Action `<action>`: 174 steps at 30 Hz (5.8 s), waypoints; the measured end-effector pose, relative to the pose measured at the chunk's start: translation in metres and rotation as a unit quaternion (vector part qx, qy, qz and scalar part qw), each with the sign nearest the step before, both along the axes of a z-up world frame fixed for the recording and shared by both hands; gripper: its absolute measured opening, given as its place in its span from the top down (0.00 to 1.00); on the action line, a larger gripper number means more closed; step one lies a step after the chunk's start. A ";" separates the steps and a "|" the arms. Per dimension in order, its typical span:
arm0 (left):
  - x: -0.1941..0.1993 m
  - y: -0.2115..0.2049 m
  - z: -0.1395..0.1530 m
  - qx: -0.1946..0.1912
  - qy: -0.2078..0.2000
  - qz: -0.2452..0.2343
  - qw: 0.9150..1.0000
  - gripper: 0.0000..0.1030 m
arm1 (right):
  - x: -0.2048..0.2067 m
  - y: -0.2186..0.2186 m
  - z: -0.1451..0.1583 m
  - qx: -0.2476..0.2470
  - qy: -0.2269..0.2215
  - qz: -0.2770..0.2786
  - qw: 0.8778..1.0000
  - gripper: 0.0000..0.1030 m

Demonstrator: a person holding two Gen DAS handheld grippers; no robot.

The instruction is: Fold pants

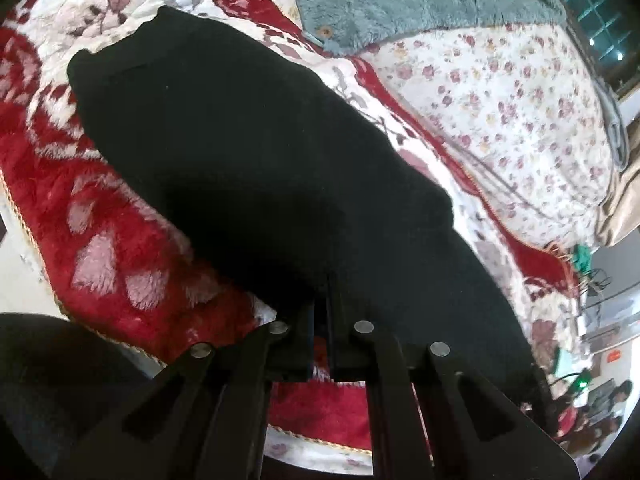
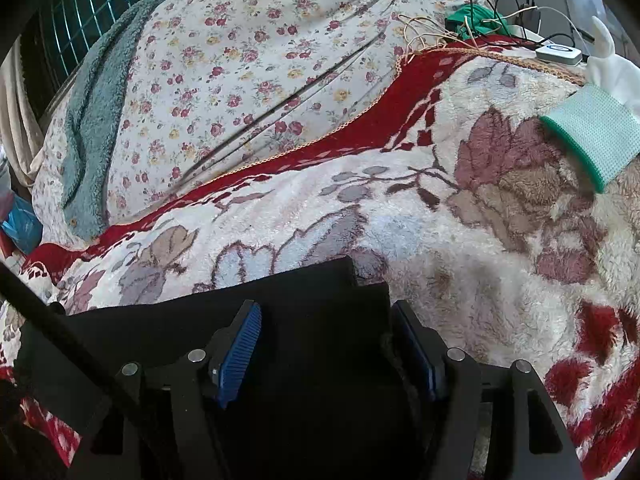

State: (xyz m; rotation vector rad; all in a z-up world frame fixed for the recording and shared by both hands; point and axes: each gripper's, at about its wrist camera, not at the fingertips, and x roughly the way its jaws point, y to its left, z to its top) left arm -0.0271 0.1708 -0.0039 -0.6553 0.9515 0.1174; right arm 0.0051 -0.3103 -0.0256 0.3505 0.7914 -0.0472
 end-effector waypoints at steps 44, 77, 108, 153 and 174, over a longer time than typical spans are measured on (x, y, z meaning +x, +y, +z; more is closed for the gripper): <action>0.058 -0.153 0.010 0.035 -0.035 -0.232 0.971 0.66 | 0.006 -0.101 -0.018 0.385 0.097 -0.004 0.918 0.67; 0.058 -0.160 0.006 0.068 -0.035 -0.230 0.970 0.66 | 0.008 -0.119 0.025 0.281 0.030 -0.085 0.955 0.76; 0.059 -0.150 0.005 0.030 -0.029 -0.221 0.974 0.66 | -0.069 -0.076 -0.030 0.475 -0.034 -0.041 0.879 0.67; 0.138 -0.481 0.050 0.227 0.134 -0.554 0.789 0.65 | -0.058 0.119 0.016 -0.325 -0.091 0.063 0.939 0.91; 0.145 -0.410 0.062 0.208 0.121 -0.533 0.811 0.92 | -0.069 0.155 0.028 -0.384 -0.124 0.083 0.911 0.91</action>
